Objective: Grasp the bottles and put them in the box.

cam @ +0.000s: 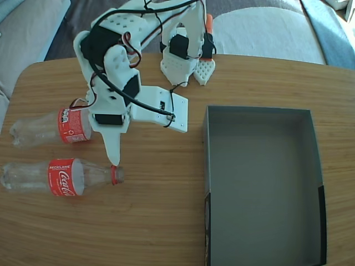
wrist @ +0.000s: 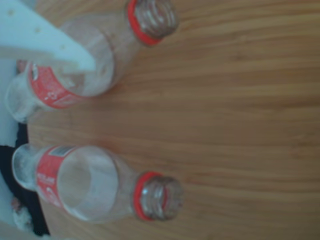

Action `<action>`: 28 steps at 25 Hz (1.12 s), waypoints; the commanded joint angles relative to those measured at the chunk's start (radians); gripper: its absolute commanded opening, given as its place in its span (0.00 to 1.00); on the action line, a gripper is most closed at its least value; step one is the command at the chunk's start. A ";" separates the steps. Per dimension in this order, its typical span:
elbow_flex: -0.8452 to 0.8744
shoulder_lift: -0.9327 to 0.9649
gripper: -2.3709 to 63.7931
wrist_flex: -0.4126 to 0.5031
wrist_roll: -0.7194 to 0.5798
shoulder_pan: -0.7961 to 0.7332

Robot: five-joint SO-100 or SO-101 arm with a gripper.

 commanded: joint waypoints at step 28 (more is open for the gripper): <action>-0.425 -0.423 0.72 -0.058 -0.064 0.026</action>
